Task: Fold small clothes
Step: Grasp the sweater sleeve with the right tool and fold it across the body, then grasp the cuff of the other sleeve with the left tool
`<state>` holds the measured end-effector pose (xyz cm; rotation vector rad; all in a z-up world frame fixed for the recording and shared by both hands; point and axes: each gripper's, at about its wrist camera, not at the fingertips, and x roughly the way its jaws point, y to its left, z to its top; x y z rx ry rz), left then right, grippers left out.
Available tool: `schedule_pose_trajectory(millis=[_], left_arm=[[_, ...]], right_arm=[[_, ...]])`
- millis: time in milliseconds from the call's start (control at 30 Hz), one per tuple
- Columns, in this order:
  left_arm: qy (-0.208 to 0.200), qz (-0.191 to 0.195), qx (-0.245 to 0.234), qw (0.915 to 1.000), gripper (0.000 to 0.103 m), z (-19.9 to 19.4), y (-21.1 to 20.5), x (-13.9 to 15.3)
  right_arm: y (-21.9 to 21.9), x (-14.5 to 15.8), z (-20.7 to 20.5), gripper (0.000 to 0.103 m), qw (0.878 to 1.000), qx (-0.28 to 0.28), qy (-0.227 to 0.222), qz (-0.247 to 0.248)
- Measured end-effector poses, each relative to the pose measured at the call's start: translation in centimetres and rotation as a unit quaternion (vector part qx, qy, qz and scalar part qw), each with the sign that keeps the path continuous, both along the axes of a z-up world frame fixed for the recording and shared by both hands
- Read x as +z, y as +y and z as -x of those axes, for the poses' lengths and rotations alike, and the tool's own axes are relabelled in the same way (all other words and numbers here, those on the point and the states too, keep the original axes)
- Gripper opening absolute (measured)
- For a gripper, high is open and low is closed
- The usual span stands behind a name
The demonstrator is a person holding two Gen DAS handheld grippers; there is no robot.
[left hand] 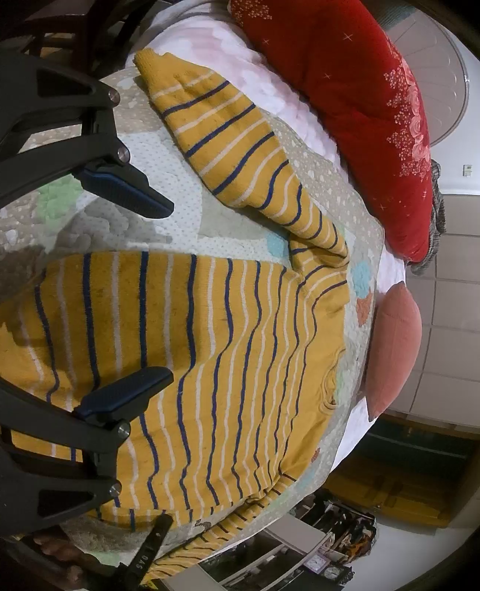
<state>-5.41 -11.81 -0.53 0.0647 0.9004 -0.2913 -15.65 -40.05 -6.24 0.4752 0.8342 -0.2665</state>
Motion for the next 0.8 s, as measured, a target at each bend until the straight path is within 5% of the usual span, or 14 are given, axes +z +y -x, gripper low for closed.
schedule_pose_trajectory(millis=[600,800], left_arm=[[-0.006,0.030,0.031,0.9991,0.082,1.5,3.7,0.6],[-0.032,0.040,0.048,0.9975,0.082,3.4,6.2,2.2]], right_arm=[[-1.6,1.0,6.5,0.012,0.999,-0.045,0.003,-0.006],[1.1,3.4,6.9,0.034,0.999,-0.030,-0.024,0.023]])
